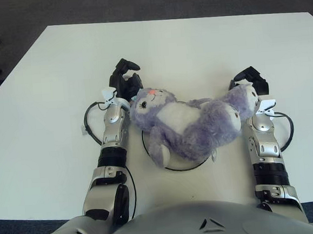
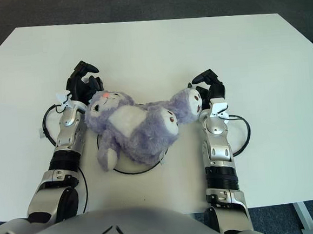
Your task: Put the doll into the plate.
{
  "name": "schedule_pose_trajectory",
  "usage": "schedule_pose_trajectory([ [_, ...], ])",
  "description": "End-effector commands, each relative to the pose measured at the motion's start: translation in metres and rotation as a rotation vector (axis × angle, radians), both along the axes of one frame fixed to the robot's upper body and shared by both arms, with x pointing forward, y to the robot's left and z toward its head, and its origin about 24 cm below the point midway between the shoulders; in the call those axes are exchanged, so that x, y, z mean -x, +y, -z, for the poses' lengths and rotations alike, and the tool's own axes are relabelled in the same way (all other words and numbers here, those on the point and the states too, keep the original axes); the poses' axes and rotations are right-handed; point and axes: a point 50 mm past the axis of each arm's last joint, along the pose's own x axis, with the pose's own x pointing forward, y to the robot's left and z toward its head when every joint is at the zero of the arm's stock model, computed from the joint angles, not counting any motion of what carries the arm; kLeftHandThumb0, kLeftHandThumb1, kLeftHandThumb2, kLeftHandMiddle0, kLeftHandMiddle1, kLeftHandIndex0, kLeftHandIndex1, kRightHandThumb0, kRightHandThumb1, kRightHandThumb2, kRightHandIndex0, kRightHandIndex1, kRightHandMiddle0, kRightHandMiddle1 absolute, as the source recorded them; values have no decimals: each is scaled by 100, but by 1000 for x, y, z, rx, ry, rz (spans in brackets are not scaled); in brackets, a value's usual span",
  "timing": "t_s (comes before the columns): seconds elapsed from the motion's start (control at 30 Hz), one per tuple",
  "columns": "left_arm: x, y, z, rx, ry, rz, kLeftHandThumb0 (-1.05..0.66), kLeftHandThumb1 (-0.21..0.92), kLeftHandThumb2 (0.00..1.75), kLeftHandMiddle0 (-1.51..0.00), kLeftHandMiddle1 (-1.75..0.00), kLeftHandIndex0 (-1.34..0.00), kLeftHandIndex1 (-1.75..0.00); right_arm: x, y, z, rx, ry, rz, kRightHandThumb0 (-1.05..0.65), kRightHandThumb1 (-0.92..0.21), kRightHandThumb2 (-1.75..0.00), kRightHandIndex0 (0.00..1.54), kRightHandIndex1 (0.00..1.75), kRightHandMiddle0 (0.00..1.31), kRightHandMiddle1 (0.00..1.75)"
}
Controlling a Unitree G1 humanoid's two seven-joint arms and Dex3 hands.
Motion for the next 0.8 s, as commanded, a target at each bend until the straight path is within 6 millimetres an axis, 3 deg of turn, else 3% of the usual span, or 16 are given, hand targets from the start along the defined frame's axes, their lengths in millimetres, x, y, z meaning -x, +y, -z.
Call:
schedule_pose_trajectory([
  [0.0, 7, 0, 15, 10, 59, 3, -49, 29, 134, -131, -175, -63, -175, 8, 0, 12, -3, 64, 16, -48, -34, -129, 127, 175, 60, 175],
  [0.77, 8, -3, 13, 8, 56, -9, -49, 29, 134, -130, -175, -63, -175, 9, 4, 8, 26, 116, -7, -49, -30, -134, 128, 175, 63, 175],
])
